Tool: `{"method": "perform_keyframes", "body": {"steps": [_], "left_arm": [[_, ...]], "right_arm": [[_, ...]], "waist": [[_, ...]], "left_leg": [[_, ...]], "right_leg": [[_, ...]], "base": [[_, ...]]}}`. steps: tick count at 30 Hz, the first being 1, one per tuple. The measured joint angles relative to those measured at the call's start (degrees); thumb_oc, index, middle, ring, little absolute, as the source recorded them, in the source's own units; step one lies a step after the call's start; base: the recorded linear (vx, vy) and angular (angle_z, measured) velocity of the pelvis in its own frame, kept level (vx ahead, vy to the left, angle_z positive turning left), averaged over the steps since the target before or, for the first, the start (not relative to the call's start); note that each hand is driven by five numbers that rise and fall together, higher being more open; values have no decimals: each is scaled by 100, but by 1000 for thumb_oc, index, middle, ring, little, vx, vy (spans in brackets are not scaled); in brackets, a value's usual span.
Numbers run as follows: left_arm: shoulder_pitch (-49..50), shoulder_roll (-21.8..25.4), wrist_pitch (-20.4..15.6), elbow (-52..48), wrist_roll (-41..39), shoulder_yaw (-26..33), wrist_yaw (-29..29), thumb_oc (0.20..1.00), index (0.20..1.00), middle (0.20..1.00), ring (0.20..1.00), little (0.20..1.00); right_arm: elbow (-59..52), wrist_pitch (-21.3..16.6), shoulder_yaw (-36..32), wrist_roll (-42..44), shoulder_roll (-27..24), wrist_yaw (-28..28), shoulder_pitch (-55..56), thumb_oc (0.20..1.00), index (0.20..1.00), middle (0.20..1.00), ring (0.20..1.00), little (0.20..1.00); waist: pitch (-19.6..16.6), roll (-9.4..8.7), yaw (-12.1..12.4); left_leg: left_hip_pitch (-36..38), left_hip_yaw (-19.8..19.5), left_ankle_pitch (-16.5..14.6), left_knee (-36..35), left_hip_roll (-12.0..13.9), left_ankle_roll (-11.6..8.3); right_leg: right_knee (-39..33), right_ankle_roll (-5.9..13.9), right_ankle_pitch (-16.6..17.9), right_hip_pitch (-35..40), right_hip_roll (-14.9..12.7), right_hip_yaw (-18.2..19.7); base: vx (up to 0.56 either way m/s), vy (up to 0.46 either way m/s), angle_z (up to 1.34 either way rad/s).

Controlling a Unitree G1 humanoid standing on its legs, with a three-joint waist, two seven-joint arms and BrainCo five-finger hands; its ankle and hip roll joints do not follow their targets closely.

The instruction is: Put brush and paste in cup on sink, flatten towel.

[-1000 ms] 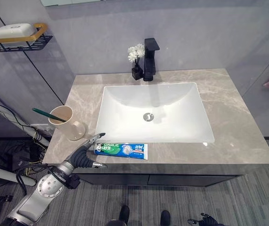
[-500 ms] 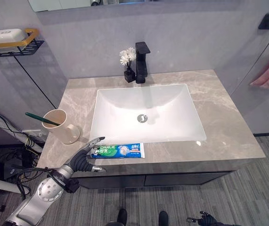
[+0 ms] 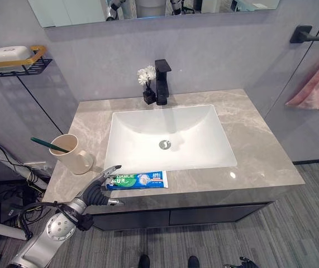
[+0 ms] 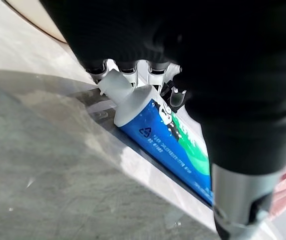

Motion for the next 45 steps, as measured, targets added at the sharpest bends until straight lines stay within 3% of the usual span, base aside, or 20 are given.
{"method": "perform_keyframes", "body": {"steps": [17,37,38,39,40,41,44,45], "left_arm": [[197,-17,111,-158,194,116,-19,1000,1000,1000,1000,1000],[231,-17,219,-220,193,289,-58,1000,1000,1000,1000,1000],[230,-17,219,-235,193,293,-58,940,940,940,940,940],[216,-17,219,-236,194,295,-57,793,793,793,793,793],[153,-17,228,-192,194,359,-45,583,583,583,583,583],[99,-17,253,-154,193,433,-45,520,520,520,520,520],[-122,-12,345,-77,212,510,-40,504,504,504,504,504],[-181,34,336,-96,293,498,-45,442,442,442,442,442]], "right_arm": [[61,1,-340,450,-8,14,122,1000,1000,1000,1000,1000],[78,5,-338,451,-47,58,52,1000,1000,1000,1000,1000],[79,5,-338,451,-47,76,53,1000,1000,1000,1000,1000],[77,5,-338,451,-47,105,51,1000,1000,1000,1000,1000],[77,5,-338,451,-49,118,50,1000,1000,1000,1000,1000],[78,5,-338,452,-49,119,47,1000,1000,1000,1000,1000],[70,4,-338,452,-52,120,50,1000,1000,1000,1000,1000],[78,5,-338,452,-62,119,66,1000,1000,1000,1000,1000]], "waist": [[11,161,-8],[138,149,5],[159,141,3],[171,140,2],[171,141,5],[174,137,1],[205,90,-19],[215,73,-18]], "left_leg": [[-93,64,-3,-4,11,-9],[-118,174,-34,-6,81,-25],[-122,175,-34,-5,81,-24],[-129,174,-33,-5,82,-23],[-135,176,-25,-5,84,-32],[-134,179,-21,-5,85,-39],[-132,183,-24,-4,87,-42],[-133,176,-24,-3,82,-41]], "right_leg": [[0,10,3,-130,11,86],[-1,-32,30,-212,78,178],[-1,-24,35,-216,78,179],[0,-24,35,-224,81,179],[-1,-23,35,-230,83,180],[0,-22,33,-230,83,182],[-1,-37,37,-227,86,179],[0,-45,44,-225,83,177]], "base": [[-2,0,-2],[1,-2,-2],[0,0,0],[0,0,0],[0,0,0],[0,0,0],[0,0,0],[0,0,0]]}}
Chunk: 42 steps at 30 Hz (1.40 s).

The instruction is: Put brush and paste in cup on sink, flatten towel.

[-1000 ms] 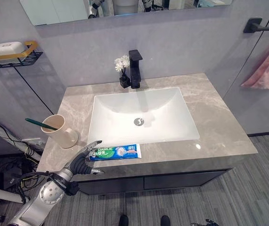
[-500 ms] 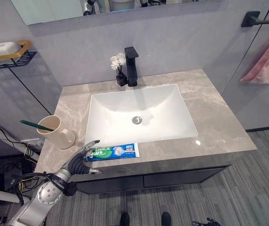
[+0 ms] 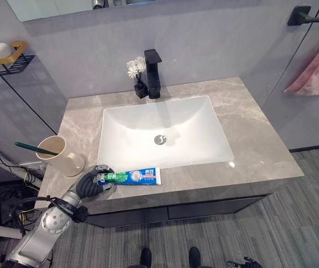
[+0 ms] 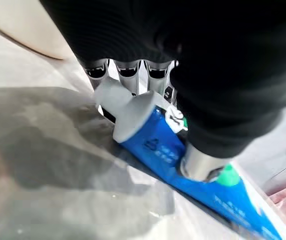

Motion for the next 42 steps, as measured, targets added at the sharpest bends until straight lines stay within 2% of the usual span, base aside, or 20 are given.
{"method": "perform_keyframes", "body": {"steps": [3,4,5,7,11,20,25,29,34,37,42], "left_arm": [[-49,44,-18,-64,350,13,22,388,388,388,388,388],[-78,80,-26,-74,467,1,32,335,335,335,335,335],[-115,199,-67,-88,649,-44,46,247,247,247,247,247],[-174,308,-110,-86,897,-69,51,200,200,200,200,200],[-251,468,-118,-91,1281,-82,61,200,200,200,200,200],[-180,468,-194,-81,1710,-88,264,200,200,200,200,200],[-201,512,-277,-78,2063,-96,353,200,200,200,200,200],[-204,906,-352,-54,2380,-75,562,200,200,200,200,200],[-208,1158,-338,23,2797,8,987,200,200,200,200,200],[-202,1200,-341,8,2923,311,1289,200,200,200,200,200],[-211,1265,-331,-99,3062,714,1651,200,200,200,200,200]], "right_arm": [[-31,-2,1,-1,-2,1,-8,1000,1000,1000,1000,1000],[-37,-6,2,-2,-6,0,-19,1000,1000,1000,1000,1000],[-40,-9,2,-2,-7,0,-36,1000,1000,1000,1000,1000],[-41,-19,1,-2,-18,0,-67,1000,1000,1000,1000,1000],[-38,-27,1,-3,-28,-2,-66,1000,1000,1000,1000,1000],[86,-44,-23,-8,-47,-32,-98,1000,1000,1000,1000,1000],[253,-60,-473,35,-80,-147,-166,1000,1000,1000,1000,1000],[283,-87,-915,403,-193,-251,-325,1000,1000,1000,1000,1000],[182,-144,-1526,1126,-371,-401,-497,1000,1000,1000,1000,1000],[124,-227,-1757,1390,-466,-527,-475,1000,1000,1000,1000,1000],[-129,-324,-1930,1618,-524,-643,-486,1000,1000,1000,1000,1000]], "waist": [[2,-2,-1],[1,-2,0],[5,-7,0],[7,-8,-12],[13,-15,-20],[44,-61,-3],[39,-94,4],[-35,-177,8],[-134,-317,25],[-240,-407,24],[-361,-449,26]], "left_leg": [[1,3,-9,1,-4,9],[2,2,-10,0,-3,8],[1,0,-10,1,-1,8],[2,1,-11,-1,3,7],[1,-4,-12,-1,6,6],[28,-36,-7,1,4,1],[146,-171,0,0,4,-9],[134,-217,10,0,14,-23],[161,-328,31,2,13,-51],[229,-412,24,-1,7,-45],[228,-449,26,2,-4,-44]], "right_leg": [[0,0,3,2,-4,0],[0,0,3,3,-3,-3],[0,0,3,3,1,-9],[0,1,2,3,2,-23],[0,2,-1,6,3,-40],[0,2,-2,50,1,-72],[-1,8,-38,234,1,-183],[-1,-5,-44,241,9,-228],[-1,-21,-50,329,6,-333],[-1,-22,-122,434,4,-399],[0,-28,-122,449,-2,-429]], "base": [[0,0,0],[0,0,0],[0,0,0],[0,0,0],[0,0,0],[0,-1,1],[-5,-10,13],[-9,-7,5],[-5,-1,11],[4,4,14],[4,3,3]]}}
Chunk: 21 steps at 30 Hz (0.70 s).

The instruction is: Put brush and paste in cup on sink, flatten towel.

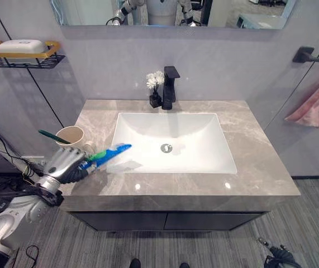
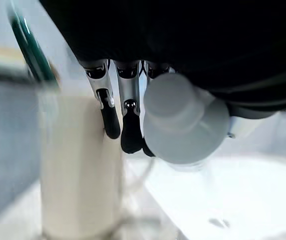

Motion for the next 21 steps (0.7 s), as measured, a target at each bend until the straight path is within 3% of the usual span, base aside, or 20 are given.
{"method": "perform_keyframes", "body": {"steps": [3,6,11,16,21], "left_arm": [[-52,5,-7,-77,0,8,188,200,200,200,200,200],[-102,9,-6,-85,16,8,281,200,200,200,200,200],[-148,6,-34,-143,190,88,421,200,200,200,200,200],[-255,-3,-33,-287,303,445,492,200,200,200,200,200],[-826,25,-111,-508,446,446,519,200,200,200,200,200]], "right_arm": [[-272,-23,-10,82,-78,-123,5,1000,1000,1000,1000,1000],[-1224,-108,-46,49,-158,-348,61,1000,1000,1000,1000,1000],[-2861,-196,-310,-983,-628,-785,422,1000,1000,1000,1000,1000],[-4513,-39,-846,-2079,-1066,-1380,615,1000,1000,1000,1000,1000],[-5882,-119,-696,-2250,-1201,-1314,333,1000,1000,1000,1000,1000]], "waist": [[-31,20,-16],[-39,53,-95],[-100,164,-162],[-132,220,-304],[-148,235,-338]], "left_leg": [[31,-3,1,17,-11,0],[78,6,-1,18,-8,1],[108,45,-38,-2,-17,51],[181,130,-46,-1,-12,60],[220,194,-74,-1,-6,66]], "right_leg": [[0,3,-2,29,-10,-3],[0,1,-3,67,-2,7],[-1,10,-15,87,-23,37],[0,5,-8,119,-15,112],[0,15,1,123,-8,191]], "base": [[0,0,0],[-24,18,-1],[24,11,-2],[17,16,-8],[-18,13,-8]]}}
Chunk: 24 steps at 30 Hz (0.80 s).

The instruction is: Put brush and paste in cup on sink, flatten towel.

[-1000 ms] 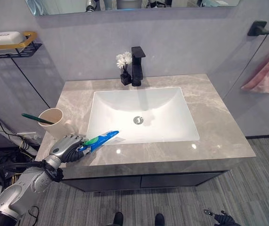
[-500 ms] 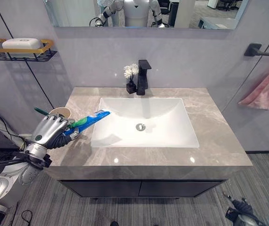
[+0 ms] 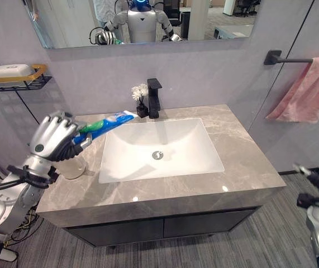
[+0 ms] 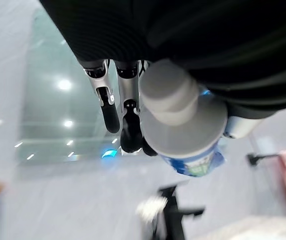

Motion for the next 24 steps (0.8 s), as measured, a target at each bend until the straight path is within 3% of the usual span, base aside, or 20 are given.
{"method": "perform_keyframes", "body": {"steps": [6,8,12,14,15,19,24], "left_arm": [[-969,464,-81,-166,32,-32,199,200,200,200,200,200],[-1696,504,-26,-21,28,-333,240,200,200,200,200,200],[-3326,772,104,566,22,-1490,596,200,200,200,200,200],[-4127,777,273,897,23,-2067,659,200,200,200,200,200],[-4466,760,341,965,23,-2274,690,200,200,200,200,200],[-5204,757,469,960,21,-2608,975,200,200,200,200,200],[-6159,687,615,1011,-6,-3234,1331,200,200,200,200,200]], "right_arm": [[-874,-399,960,669,-276,713,-1097,1000,1000,1000,1000,1000],[-858,-519,1492,1416,-152,935,-1790,1000,1000,1000,1000,1000],[-829,-873,2425,3560,991,1525,-2789,1000,1000,1000,1000,1000],[-678,-1118,2571,4587,2211,1587,-3158,1000,1000,1000,1000,1000],[-677,-1178,2696,4858,2583,1604,-3264,1000,1000,1000,1000,1000],[-419,-1220,3121,5315,2662,1652,-3655,1000,1000,1000,1000,1000],[-56,-1564,3305,6211,3355,1844,-4405,1000,1000,1000,1000,1000]], "waist": [[-15,-45,46],[-37,-83,57],[-78,-162,198],[-77,-158,249],[-82,-167,263],[-108,-215,557],[-116,-239,692]], "left_leg": [[37,1,0,23,-19,-1],[65,11,9,23,-21,-21],[53,-15,20,26,-18,-34],[25,-58,26,27,-19,-41],[-9,-83,38,28,-27,-54],[-49,-210,53,30,-65,-53],[-112,-350,76,30,-80,-73]], "right_leg": [[1,7,10,42,2,2],[1,8,9,63,9,10],[2,3,12,65,12,-15],[2,2,13,67,9,-71],[19,-6,20,51,30,-107],[47,12,-2,61,-9,-196],[47,11,-27,71,-37,-335]], "base": [[5,1,0],[0,0,0],[-22,13,3],[16,9,13],[-18,11,19],[-1,15,15],[2,22,14]]}}
